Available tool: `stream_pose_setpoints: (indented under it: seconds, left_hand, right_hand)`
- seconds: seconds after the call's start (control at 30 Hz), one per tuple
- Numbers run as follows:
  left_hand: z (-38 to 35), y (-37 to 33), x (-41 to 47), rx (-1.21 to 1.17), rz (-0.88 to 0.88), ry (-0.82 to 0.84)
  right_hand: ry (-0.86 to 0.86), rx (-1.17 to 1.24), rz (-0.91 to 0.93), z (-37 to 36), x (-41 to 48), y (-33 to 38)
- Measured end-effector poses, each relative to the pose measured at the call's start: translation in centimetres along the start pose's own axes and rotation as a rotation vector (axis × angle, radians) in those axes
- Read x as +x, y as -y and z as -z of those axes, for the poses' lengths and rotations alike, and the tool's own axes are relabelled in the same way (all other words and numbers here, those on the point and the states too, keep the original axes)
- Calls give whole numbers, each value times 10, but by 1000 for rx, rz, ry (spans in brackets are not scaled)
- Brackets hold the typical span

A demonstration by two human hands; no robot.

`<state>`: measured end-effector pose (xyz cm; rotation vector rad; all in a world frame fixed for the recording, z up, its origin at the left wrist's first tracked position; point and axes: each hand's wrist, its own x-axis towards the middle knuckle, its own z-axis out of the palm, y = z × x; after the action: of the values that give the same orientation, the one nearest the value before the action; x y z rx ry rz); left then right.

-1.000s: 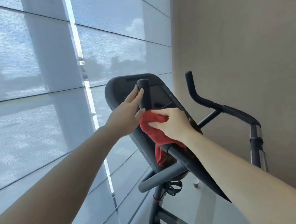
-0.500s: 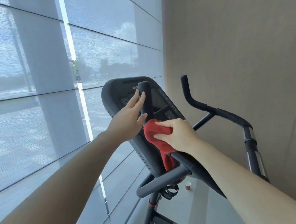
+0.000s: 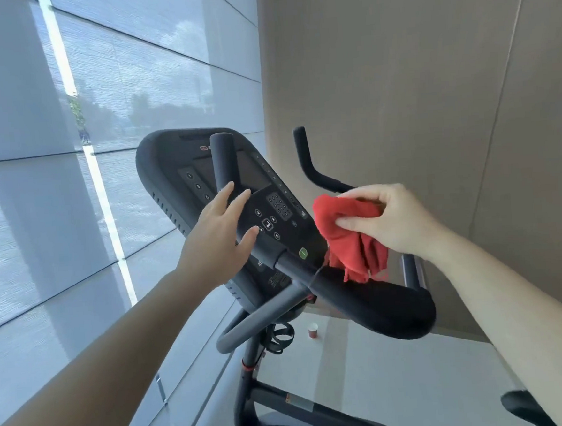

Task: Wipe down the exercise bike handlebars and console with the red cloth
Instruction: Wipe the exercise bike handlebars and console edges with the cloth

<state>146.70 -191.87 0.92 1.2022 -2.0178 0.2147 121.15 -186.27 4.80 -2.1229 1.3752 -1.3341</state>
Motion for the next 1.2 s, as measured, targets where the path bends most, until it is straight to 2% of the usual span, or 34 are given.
stream_pose_setpoints:
  seconds: [0.07, 0.13, 0.17, 0.33, 0.4, 0.57, 0.63, 0.7, 1.0, 1.2]
  left_hand:
    - [-5, -14, -1, -32, -54, 11]
    - [-11, -27, -3, -72, -101, 42]
    - [-13, -31, -5, -86, -112, 59]
    - [-23, -44, -16, -111, -141, 133]
    - [-27, -47, -18, -89, -161, 150]
    - [-31, -51, -20, -35, -150, 175]
    - [-31, -50, -21, -44, -144, 173]
    - [-34, -46, -24, -44, -146, 193]
    - [-38, -48, -33, -43, -178, 199]
    - [-39, -59, -37, -39, -100, 220]
  right_hand:
    - [-127, -5, 18, 9, -3, -1]
    - [-178, -34, 11, 11, -14, -5]
    - [-152, -72, -2, 9, -24, -9]
    - [192, -254, -55, -3, -80, -22]
    - [222, -292, -60, 3, -82, -20]
    - [95, -132, -170, 3, -58, -22]
    - [238, -178, -297, 2, -51, -24]
    - [371, -217, -350, 2, -51, -25]
    - [239, -325, -114, 6, -103, -37]
    - [208, -274, -94, 2, -89, -34]
